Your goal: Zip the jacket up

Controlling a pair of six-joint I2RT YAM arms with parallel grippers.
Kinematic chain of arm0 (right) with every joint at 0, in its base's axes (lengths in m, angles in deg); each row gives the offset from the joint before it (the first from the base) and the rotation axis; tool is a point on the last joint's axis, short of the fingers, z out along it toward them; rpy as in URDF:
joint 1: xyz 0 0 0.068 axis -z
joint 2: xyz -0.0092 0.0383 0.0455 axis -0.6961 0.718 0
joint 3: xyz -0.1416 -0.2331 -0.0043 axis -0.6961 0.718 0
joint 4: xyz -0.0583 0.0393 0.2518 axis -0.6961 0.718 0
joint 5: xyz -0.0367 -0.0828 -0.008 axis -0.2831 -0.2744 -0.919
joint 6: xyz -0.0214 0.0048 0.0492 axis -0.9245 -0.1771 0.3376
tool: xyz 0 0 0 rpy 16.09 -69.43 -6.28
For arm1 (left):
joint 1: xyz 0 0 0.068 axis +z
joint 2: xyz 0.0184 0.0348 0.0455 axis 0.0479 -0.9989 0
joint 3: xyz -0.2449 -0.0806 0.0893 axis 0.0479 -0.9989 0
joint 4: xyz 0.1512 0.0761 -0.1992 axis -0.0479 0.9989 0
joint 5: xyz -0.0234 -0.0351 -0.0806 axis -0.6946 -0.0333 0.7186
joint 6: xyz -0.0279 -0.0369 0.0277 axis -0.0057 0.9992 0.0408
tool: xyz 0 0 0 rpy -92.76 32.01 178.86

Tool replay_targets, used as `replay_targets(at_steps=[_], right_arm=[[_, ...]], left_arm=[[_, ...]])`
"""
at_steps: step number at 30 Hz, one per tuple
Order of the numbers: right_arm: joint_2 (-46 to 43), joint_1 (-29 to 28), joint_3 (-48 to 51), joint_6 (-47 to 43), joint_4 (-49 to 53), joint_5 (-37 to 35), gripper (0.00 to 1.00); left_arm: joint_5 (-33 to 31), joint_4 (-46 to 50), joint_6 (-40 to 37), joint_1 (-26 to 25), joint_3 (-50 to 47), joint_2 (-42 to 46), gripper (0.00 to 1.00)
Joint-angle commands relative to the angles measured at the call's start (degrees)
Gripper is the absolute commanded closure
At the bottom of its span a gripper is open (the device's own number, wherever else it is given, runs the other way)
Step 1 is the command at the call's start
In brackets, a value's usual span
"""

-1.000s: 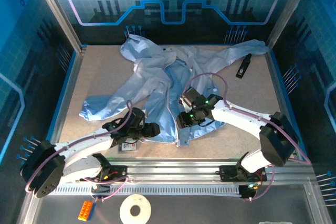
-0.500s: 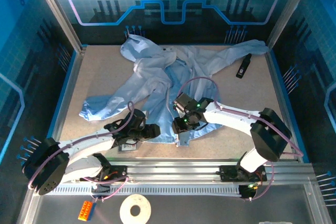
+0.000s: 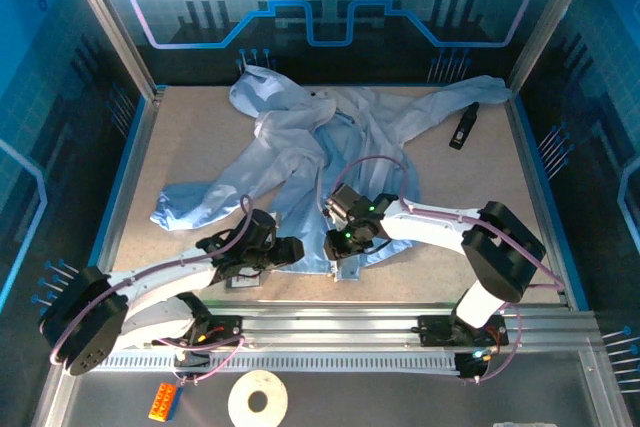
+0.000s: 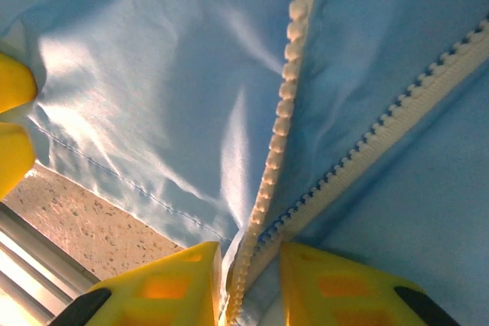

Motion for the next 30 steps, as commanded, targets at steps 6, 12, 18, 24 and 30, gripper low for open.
replay_targets(at_steps=[6, 12, 18, 24, 30], right_arm=[[2.4, -3.9, -2.0, 1.5, -0.1, -2.4, 0.83], [-4.3, -4.1, -1.9, 4.3, -1.0, -4.1, 0.97], [-9.9, -2.2, -5.0, 7.3, -1.8, -2.3, 1.00], [-13.2, 1.1, -1.0, 15.0, -14.5, 2.3, 1.00], [-12.8, 3.4, 2.1, 18.6, -24.0, 4.3, 1.00]], left_arm=[[0.8, 7.0, -4.6, 0.1, 5.7, 2.1, 0.41], [6.4, 5.9, -5.5, 4.4, 6.0, 5.6, 0.41], [16.7, -0.7, -5.1, 14.3, 3.4, 13.9, 0.39], [21.0, -9.4, -5.2, 17.4, 2.8, 15.5, 0.41], [28.0, -15.8, -1.0, 17.3, 0.9, 11.6, 0.42]])
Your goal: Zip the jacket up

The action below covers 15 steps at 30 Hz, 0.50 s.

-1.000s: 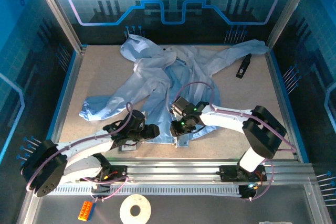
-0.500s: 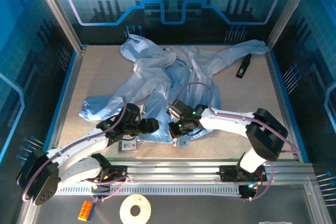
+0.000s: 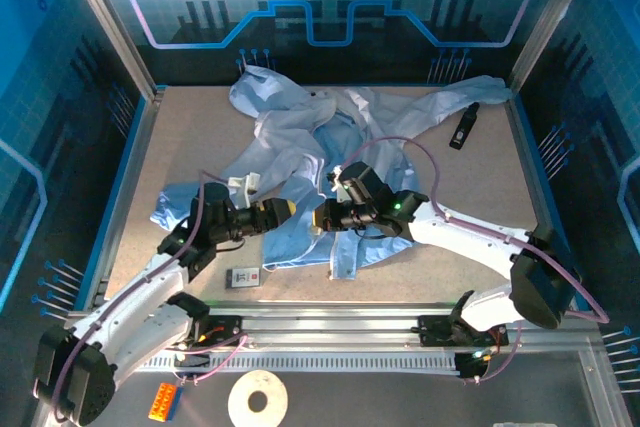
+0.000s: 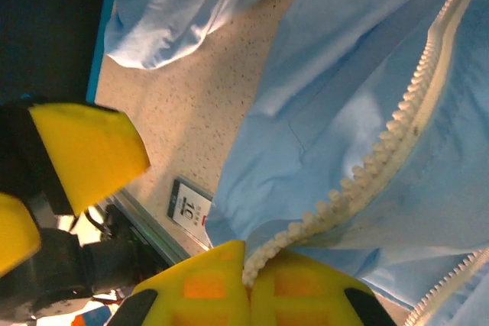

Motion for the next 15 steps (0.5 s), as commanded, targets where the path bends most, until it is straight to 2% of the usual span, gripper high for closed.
replay_targets(at_steps=[1, 5, 11, 15], right_arm=[[0.2, 1.4, 1.5, 3.2, -7.4, 2.0, 1.00], [2.7, 3.0, 2.9, 4.7, -11.4, 4.4, 1.00], [6.7, 3.8, 2.8, 6.6, -17.4, 8.4, 1.00], [8.2, 3.9, 2.9, 6.2, -18.1, 8.8, 1.00]], left_arm=[[7.1, -7.3, 3.7, 0.4, -3.3, -2.0, 0.43], [9.5, -14.5, 6.8, 0.3, -7.4, -3.1, 0.50], [9.7, -20.4, 9.8, 0.4, -11.3, -3.6, 0.54], [9.3, -19.8, 10.6, 0.4, -9.4, -5.2, 0.54]])
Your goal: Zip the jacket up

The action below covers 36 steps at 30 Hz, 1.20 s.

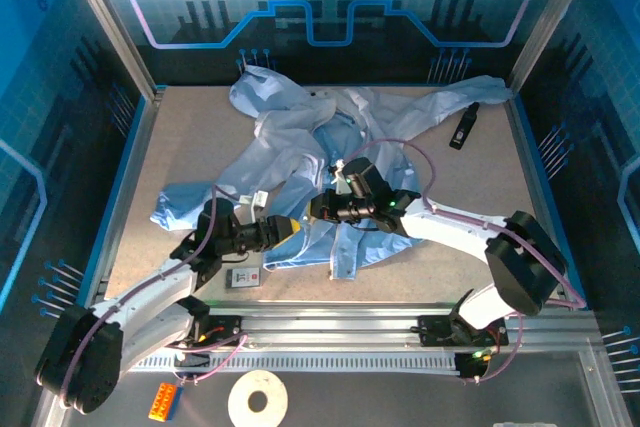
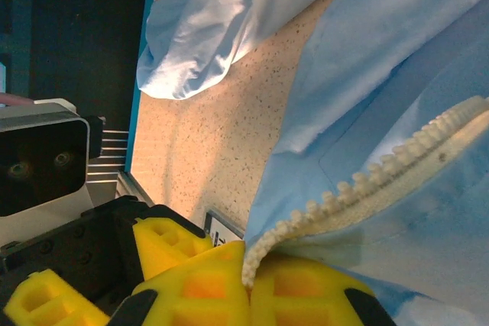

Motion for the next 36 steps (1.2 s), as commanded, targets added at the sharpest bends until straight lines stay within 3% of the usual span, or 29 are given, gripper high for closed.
replay_targets(at_steps=[1, 3, 11, 16, 33, 36], right_arm=[[1.1, 0.5, 0.7, 0.9, -3.6, 2.1, 1.00], [1.4, 0.7, 0.7, 1.0, -4.0, 2.5, 1.00], [0.9, 1.6, 2.5, 1.4, -4.9, 3.2, 1.00], [-0.1, 2.1, 2.5, 1.0, -3.5, 2.7, 0.80], [-0.6, 3.8, 1.4, 0.5, -2.8, 3.5, 0.77], [0.0, 3.9, -0.3, 0.3, -1.9, 3.8, 0.85]], left_arm=[[1.2, -3.6, 2.0, 0.5, 1.4, -1.6, 0.54], [1.3, -5.4, 2.6, 0.8, 2.1, -3.4, 0.55], [3.4, -13.3, 4.5, 0.9, 3.2, -9.0, 0.83], [4.0, -12.3, 3.7, 1.0, 3.4, -8.3, 1.00], [5.2, -3.9, 0.3, 1.3, 4.2, -3.6, 1.00], [5.4, -3.5, 0.2, 1.2, 4.4, -3.2, 1.00]])
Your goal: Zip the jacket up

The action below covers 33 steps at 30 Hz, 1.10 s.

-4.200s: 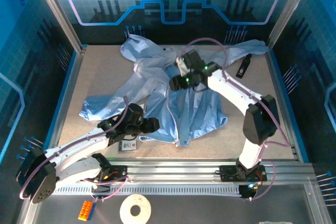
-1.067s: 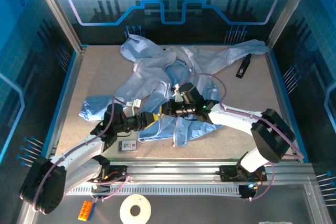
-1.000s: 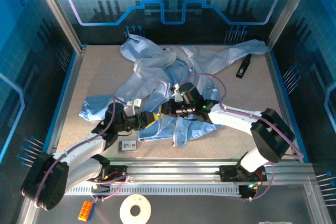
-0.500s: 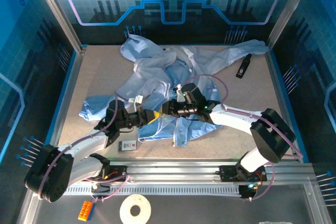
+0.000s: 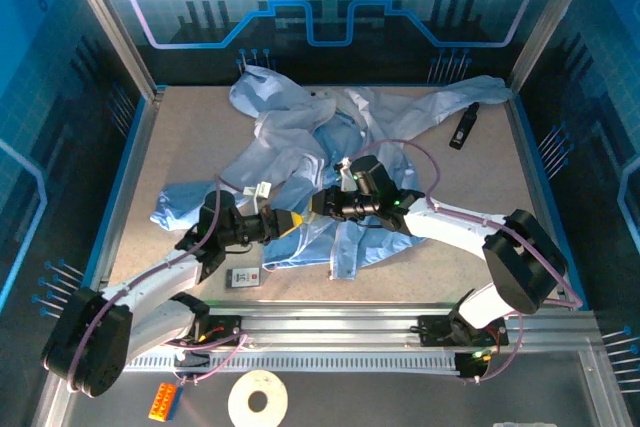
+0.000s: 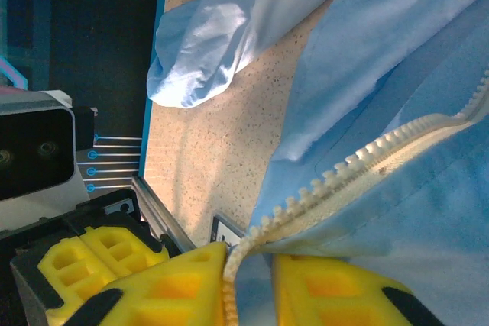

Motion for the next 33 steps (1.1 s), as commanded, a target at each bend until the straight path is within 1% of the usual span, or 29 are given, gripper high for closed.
replay_targets(at_steps=[1, 3, 4, 6, 8, 12, 17, 22, 27, 29, 31, 33], right_arm=[[1.2, 0.8, -2.7, -0.7, 0.4, 0.8, 0.90], [1.3, 0.8, -2.8, -0.6, 0.2, 1.4, 0.99], [1.3, 0.8, -2.7, -0.5, 0.0, 1.8, 1.00], [1.1, 0.8, -2.3, -0.5, -0.1, 2.2, 1.00], [0.7, 0.9, -2.0, -0.7, -0.3, 2.7, 1.00], [0.6, 0.9, -2.1, -1.9, 0.5, 4.3, 1.00], [1.5, 0.8, -3.0, -3.5, 1.8, 5.7, 1.00], [2.3, 0.8, -5.1, -5.6, 4.6, 5.9, 1.00], [2.0, 0.8, -5.6, -6.7, 6.3, 5.1, 1.00], [1.9, 0.8, -5.7, -7.2, 7.1, 4.8, 1.00], [1.9, 0.9, -6.3, -7.8, 8.3, 4.6, 1.00], [2.0, 0.8, -7.0, -8.7, 9.6, 4.6, 1.00]], left_arm=[[2.6, 1.6, -2.0, 0.4, 1.9, 1.5, 1.00], [2.7, 2.0, -2.0, 0.5, 2.1, 1.6, 1.00], [2.7, 2.7, -2.4, 0.4, 2.3, 1.7, 0.96], [3.0, 5.2, -4.0, 0.5, 3.3, 1.8, 0.83], [3.4, 8.1, -6.0, 0.6, 4.7, 1.8, 0.75], [4.9, 10.2, -7.7, 1.0, 6.7, 0.5, 0.68], [6.7, 11.1, -9.1, 1.0, 8.8, -3.3, 0.66], [7.8, 10.8, -9.3, 0.9, 9.5, -6.7, 0.61], [8.4, 12.4, -10.4, 0.9, 9.6, -7.8, 0.59], [8.4, 13.0, -11.0, 0.9, 9.5, -7.8, 0.62], [8.4, 13.9, -11.7, 0.9, 9.5, -8.0, 0.70], [8.4, 14.2, -12.1, 0.9, 9.4, -8.0, 0.75]])
